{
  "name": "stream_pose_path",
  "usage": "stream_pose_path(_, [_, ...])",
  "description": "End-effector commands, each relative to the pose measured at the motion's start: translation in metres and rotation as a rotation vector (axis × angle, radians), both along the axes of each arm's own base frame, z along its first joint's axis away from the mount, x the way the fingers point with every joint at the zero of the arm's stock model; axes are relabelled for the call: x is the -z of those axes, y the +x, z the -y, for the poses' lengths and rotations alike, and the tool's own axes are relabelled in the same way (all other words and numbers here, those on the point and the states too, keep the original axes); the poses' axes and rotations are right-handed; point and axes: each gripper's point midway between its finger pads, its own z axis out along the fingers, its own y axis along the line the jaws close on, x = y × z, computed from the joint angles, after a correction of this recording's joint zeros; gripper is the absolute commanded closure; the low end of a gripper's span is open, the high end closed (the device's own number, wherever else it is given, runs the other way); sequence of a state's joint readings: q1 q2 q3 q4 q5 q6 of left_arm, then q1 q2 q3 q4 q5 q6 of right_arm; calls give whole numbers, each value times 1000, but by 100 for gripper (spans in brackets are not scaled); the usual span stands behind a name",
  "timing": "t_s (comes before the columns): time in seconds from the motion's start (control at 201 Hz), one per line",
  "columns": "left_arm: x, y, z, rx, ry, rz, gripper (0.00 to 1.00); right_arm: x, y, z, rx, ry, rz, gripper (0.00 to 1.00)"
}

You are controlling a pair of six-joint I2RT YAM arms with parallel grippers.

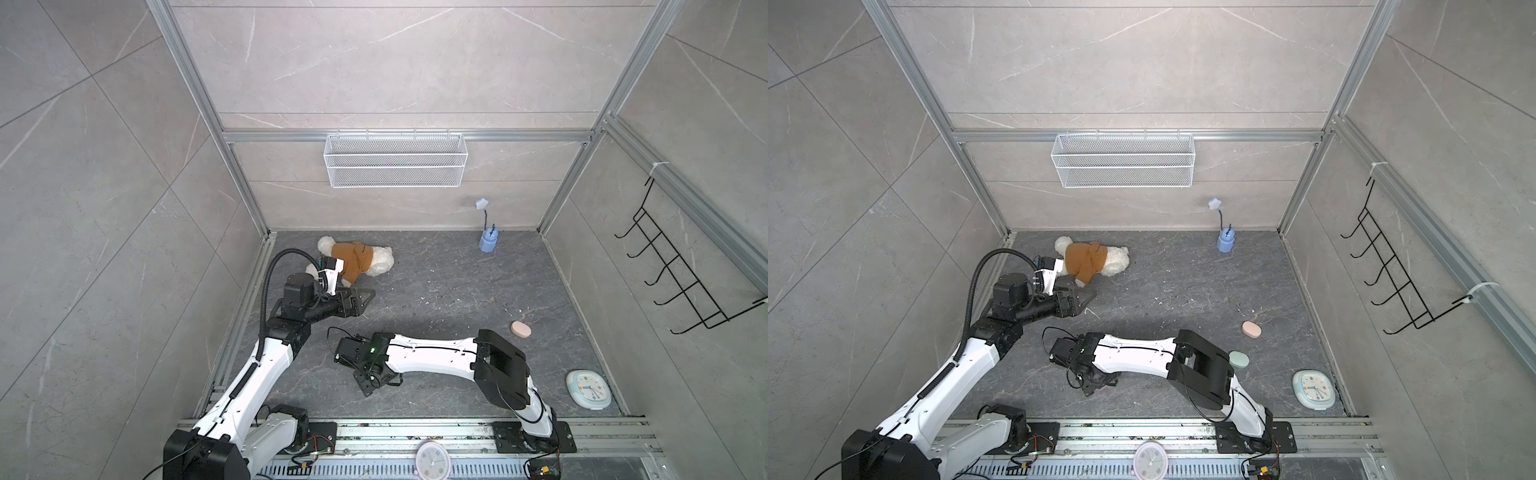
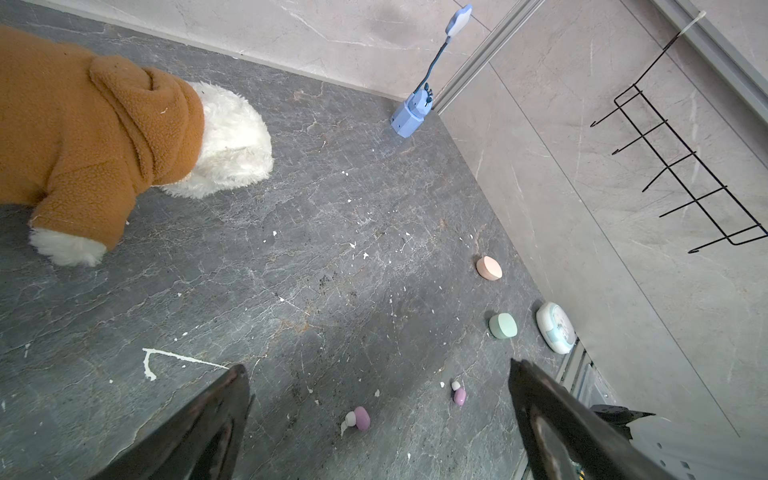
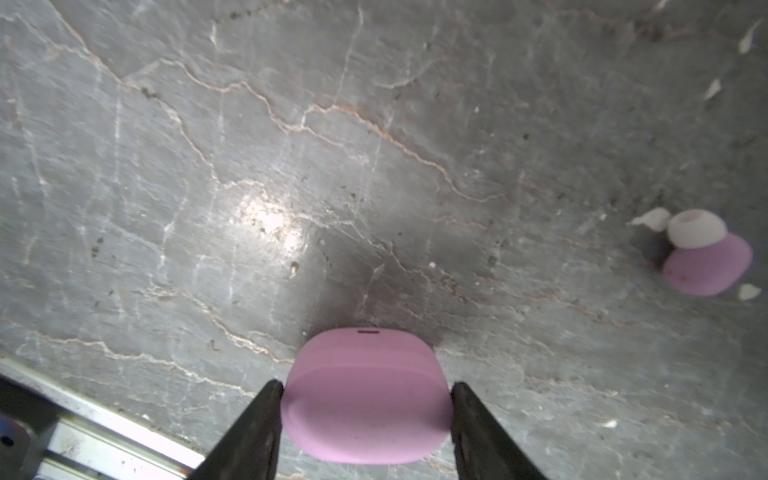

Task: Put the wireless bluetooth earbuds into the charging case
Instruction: 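Close the right gripper on the pink oval case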

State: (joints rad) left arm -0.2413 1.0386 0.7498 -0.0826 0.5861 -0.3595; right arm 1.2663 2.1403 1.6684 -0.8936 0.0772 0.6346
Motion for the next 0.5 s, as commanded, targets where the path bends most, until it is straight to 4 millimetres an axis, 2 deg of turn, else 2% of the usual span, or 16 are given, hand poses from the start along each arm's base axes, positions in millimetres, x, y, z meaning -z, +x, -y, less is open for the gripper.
stream_pose_path(0.0, [-19, 0, 3, 20, -25, 48, 0, 5, 1, 5, 0, -27, -1, 44])
stream_pose_path(0.07, [-19, 0, 3, 23, -25, 48, 0, 5, 1, 6, -1, -30, -1, 43])
stream_pose_path(0.239, [-20, 1, 3, 23, -28, 50, 0, 13, -2, 7, 0, -40, -19, 33])
stream_pose_path(0.493, [-20, -1, 3, 24, -26, 50, 0, 9, 1, 4, -1, -28, -6, 30])
